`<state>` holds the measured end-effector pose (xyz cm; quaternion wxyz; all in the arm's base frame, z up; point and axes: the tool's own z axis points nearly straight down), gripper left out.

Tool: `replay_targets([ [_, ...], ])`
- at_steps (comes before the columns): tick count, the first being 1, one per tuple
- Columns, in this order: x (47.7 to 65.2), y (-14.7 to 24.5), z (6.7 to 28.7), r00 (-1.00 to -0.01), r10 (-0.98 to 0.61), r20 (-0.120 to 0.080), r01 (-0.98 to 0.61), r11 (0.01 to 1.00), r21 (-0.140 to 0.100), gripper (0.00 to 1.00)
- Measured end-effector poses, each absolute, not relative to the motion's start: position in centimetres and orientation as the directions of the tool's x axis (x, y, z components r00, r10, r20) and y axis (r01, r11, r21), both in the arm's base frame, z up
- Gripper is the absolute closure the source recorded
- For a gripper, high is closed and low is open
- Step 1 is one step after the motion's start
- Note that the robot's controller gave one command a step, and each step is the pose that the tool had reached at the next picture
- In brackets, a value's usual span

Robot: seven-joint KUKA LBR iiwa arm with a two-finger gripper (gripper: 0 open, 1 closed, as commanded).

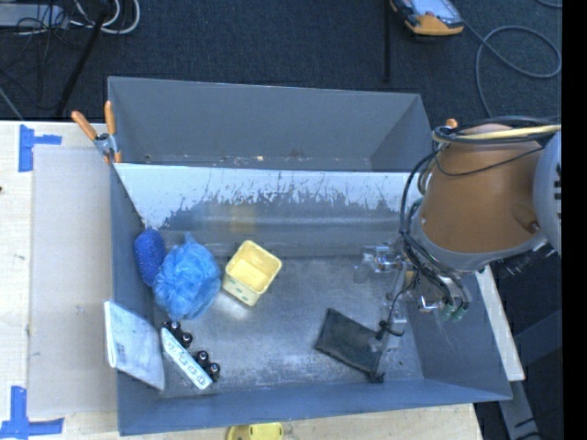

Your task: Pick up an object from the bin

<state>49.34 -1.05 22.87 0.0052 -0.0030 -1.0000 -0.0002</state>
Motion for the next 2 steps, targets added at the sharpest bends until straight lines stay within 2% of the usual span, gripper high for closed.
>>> replay_targets([
  [1,49.5,-1.0,23.3,-1.0,0.006,0.003,0.006,1.0,0.0,0.0],
  [2,49.3,-2.2,16.8,-0.992,0.128,0.0,0.128,0.992,0.001,0.0],
])
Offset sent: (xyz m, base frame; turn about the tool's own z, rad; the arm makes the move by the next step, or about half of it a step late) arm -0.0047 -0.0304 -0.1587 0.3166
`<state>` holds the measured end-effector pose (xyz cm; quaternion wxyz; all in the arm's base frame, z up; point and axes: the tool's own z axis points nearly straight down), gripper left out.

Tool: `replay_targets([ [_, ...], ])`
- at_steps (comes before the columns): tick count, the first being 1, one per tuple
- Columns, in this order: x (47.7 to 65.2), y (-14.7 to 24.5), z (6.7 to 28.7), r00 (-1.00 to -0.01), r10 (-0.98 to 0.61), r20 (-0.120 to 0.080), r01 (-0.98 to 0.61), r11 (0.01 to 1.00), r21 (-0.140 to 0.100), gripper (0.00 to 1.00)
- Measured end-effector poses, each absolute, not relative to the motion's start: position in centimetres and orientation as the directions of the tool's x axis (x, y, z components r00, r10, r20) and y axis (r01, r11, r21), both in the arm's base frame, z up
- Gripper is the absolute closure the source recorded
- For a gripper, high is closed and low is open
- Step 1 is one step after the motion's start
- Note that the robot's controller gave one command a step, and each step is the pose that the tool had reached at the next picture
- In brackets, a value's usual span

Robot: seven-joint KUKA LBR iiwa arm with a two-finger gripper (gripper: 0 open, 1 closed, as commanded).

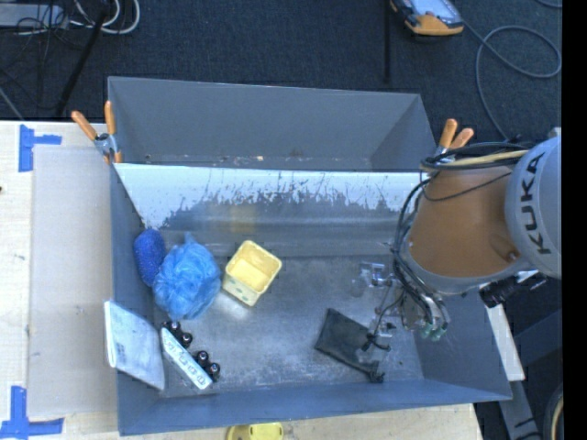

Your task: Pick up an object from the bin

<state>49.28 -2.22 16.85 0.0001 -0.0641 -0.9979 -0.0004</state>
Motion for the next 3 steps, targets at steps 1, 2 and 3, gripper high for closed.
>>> replay_targets([
  [1,48.5,-4.3,15.5,-0.916,0.4,0.004,0.4,0.916,-0.001,0.0],
  [2,49.8,-4.2,13.9,-0.958,0.286,0.003,0.286,0.958,0.0,0.0],
  [3,48.9,-3.8,8.3,-0.893,0.451,0.001,0.451,0.893,0.001,0.0],
])
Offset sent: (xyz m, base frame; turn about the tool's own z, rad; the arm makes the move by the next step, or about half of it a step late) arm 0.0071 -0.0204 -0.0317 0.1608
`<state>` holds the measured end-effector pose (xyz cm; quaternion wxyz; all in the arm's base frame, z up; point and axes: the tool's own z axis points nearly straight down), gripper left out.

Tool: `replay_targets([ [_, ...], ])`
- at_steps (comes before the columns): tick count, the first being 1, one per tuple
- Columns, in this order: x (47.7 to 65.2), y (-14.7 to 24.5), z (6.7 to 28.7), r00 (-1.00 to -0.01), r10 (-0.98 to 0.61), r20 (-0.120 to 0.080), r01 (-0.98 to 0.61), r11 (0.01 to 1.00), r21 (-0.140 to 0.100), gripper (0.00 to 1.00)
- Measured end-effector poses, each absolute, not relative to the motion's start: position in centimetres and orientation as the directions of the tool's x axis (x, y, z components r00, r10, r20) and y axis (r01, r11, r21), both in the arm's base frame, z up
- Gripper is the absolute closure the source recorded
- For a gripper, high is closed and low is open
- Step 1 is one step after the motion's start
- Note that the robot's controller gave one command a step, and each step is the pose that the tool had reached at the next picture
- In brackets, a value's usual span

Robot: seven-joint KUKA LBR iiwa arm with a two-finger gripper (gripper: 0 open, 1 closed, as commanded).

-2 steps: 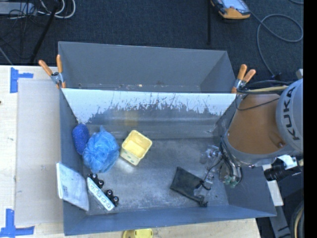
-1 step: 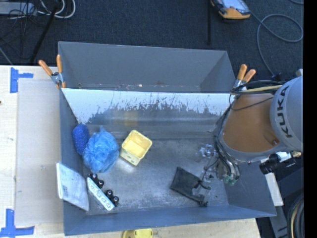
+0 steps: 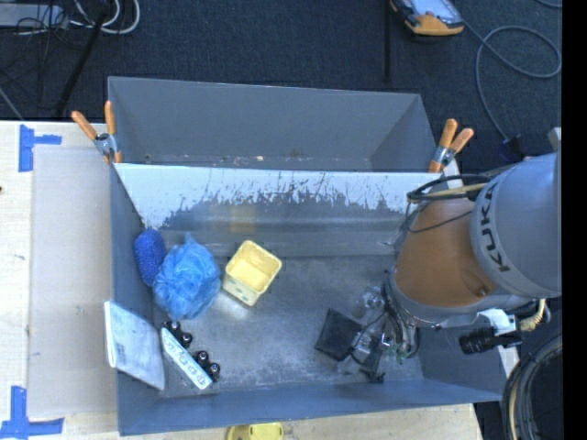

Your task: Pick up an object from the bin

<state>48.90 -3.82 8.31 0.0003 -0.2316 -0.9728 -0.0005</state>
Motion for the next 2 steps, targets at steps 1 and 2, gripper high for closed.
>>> replay_targets([
  [1,49.25,-4.43,6.77,-0.895,0.445,0.002,0.445,0.895,0.0,1.0],
  [2,49.32,-4.52,6.99,-0.896,0.444,0.001,0.444,0.896,0.0,1.0],
])
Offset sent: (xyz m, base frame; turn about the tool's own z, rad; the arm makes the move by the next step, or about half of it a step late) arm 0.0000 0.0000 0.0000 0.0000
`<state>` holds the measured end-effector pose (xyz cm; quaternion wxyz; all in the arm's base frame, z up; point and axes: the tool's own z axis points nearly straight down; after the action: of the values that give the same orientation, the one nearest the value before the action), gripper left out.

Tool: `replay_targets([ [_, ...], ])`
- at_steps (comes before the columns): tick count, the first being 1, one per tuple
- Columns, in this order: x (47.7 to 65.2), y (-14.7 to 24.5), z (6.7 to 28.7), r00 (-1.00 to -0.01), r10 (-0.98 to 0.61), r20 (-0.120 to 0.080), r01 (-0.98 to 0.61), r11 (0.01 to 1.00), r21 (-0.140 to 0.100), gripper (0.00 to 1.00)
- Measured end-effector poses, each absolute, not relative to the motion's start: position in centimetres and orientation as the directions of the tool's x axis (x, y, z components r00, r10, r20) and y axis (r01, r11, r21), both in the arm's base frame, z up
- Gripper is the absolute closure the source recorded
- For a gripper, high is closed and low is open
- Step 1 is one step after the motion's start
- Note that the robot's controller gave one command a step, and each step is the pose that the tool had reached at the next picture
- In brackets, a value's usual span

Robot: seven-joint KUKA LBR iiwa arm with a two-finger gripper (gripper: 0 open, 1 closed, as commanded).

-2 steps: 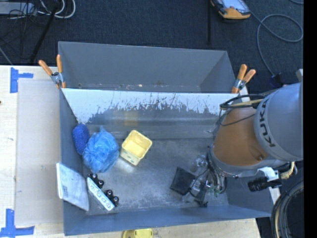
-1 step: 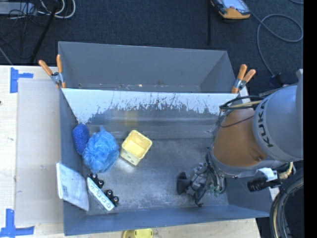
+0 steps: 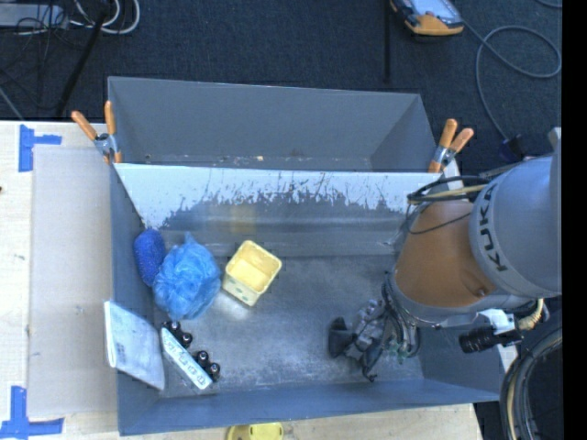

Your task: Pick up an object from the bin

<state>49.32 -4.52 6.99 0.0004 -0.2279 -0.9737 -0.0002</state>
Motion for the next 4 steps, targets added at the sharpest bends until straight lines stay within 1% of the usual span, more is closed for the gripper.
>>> replay_targets([
  [1,49.2,-4.5,7.4,-0.896,0.444,0.007,0.444,0.896,-0.002,1.0],
  [2,49.0,-4.5,9.6,-0.897,0.442,0.012,0.442,0.897,-0.004,1.0],
  [3,49.2,-4.5,11.3,-0.897,0.441,0.001,0.441,0.897,0.0,1.0],
  [4,49.2,-4.5,12.2,-0.897,0.441,0.001,0.441,0.897,0.0,1.0],
])
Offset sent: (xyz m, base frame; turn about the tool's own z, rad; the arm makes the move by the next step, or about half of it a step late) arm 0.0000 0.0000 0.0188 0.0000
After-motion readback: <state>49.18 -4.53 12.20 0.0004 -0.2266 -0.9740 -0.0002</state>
